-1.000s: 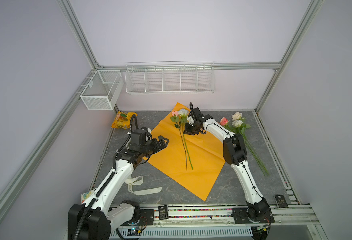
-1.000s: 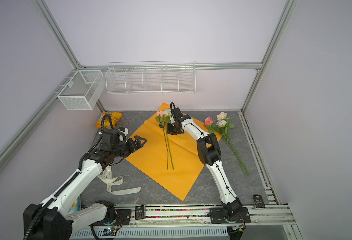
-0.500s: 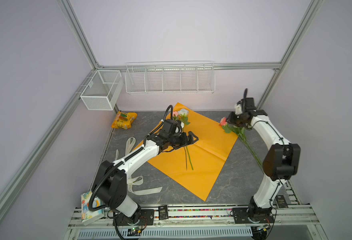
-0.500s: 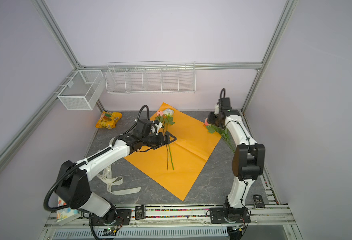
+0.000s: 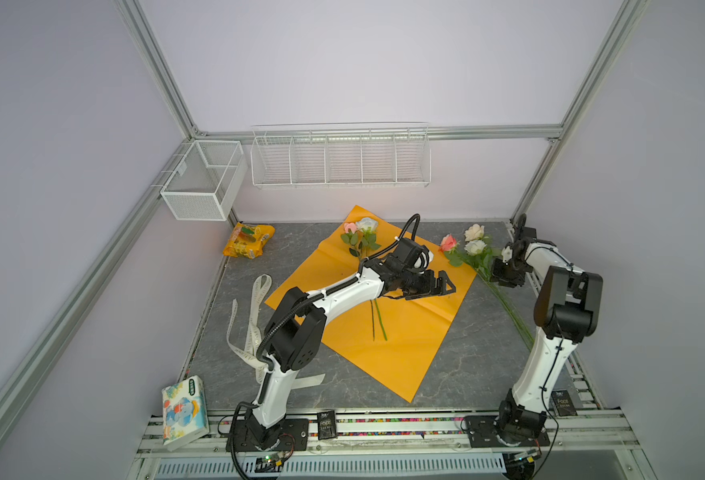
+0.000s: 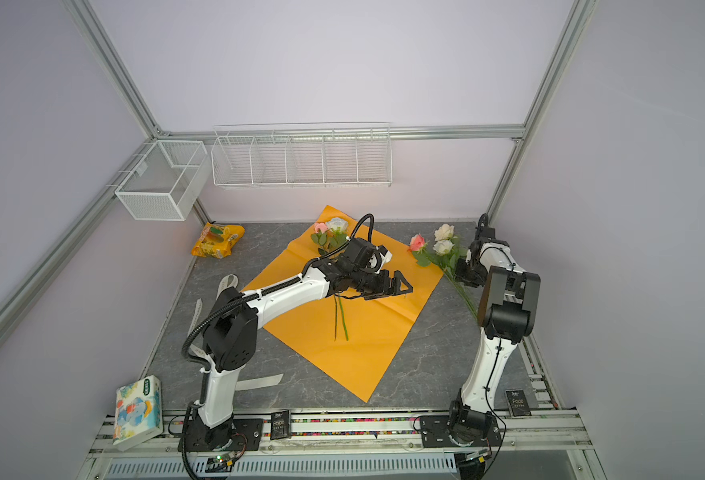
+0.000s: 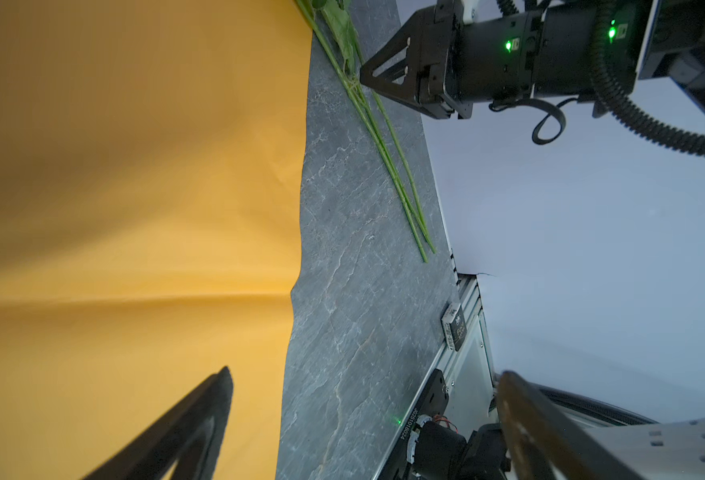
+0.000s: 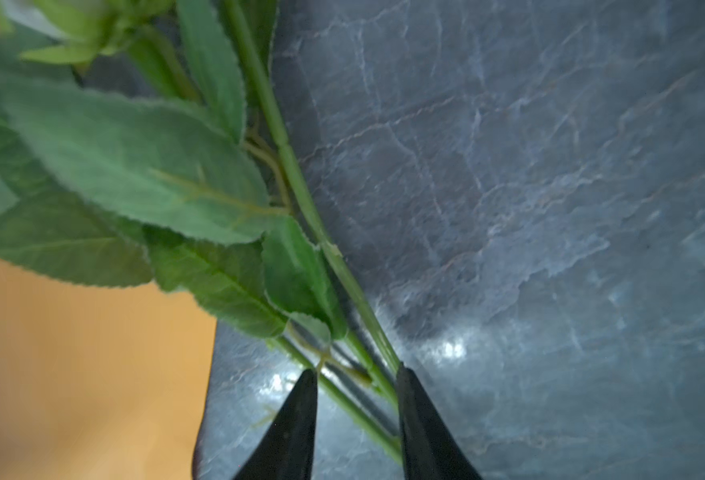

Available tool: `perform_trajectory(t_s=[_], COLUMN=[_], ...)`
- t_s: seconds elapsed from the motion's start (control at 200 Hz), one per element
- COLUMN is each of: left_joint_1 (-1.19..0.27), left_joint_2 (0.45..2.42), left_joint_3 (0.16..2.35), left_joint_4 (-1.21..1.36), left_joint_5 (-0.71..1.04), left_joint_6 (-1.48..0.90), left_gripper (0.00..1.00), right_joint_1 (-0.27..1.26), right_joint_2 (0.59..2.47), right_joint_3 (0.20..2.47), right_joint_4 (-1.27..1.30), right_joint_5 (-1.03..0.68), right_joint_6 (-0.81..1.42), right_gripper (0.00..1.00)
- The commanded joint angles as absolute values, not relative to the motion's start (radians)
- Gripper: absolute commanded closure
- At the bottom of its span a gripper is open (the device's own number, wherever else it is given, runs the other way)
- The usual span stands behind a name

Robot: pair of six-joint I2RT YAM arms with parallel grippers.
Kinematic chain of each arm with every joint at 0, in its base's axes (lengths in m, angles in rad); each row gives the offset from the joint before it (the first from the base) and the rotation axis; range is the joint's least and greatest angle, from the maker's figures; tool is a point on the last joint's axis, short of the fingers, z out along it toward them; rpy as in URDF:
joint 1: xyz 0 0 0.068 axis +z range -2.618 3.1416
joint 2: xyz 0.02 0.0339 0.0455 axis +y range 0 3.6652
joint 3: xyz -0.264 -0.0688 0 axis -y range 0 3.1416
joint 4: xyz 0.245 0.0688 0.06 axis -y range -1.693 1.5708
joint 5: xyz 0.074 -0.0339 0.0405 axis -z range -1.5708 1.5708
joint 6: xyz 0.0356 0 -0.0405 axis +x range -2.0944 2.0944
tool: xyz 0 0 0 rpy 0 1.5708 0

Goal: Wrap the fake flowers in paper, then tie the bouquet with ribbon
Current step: 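Pinch a bouquet stem with the right gripper while the left hovers over the sheet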

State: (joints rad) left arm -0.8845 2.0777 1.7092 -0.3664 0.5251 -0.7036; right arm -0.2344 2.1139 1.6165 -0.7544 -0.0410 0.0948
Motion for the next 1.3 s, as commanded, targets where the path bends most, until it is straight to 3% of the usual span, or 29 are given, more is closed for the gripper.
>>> perform_trajectory(t_s=[0.0, 0.365, 0.895, 1.01, 1.295], left_joint_1=[-0.878, -0.876, -0.874, -0.872, -0.873], left_joint_2=[2.088, 2.109, 2.092, 2.091, 2.096], left_joint_3=[1.738, 1.743, 1.727, 1.726, 1.735], left_joint_4=[-0.416, -0.415, -0.416, -0.423, -0.417], left_joint_5=[0.528, 0.545, 0.532, 0.529, 0.540], left_joint_6=[-0.685, -0.689, -0.693, -0.692, -0.696], left_gripper=[0.01, 0.01, 0.01, 0.00, 0.01], right_joint_1=[-0.236, -0.236, -0.236, -0.238, -0.250], right_joint_2=[2.143, 2.225, 2.172, 2.086, 2.197], right_joint_3=[1.687, 1.742, 1.734, 1.639, 1.738], right_joint_4=[-0.796, -0.851, -0.854, -0.725, -0.842], right_joint_5=[0.064, 0.025, -0.001, -0.027, 0.004], right_joint_6=[-0.006, -0.063, -0.037, -0.047, -0.071], right_gripper=[0.64, 0.65, 0.64, 0.63, 0.67])
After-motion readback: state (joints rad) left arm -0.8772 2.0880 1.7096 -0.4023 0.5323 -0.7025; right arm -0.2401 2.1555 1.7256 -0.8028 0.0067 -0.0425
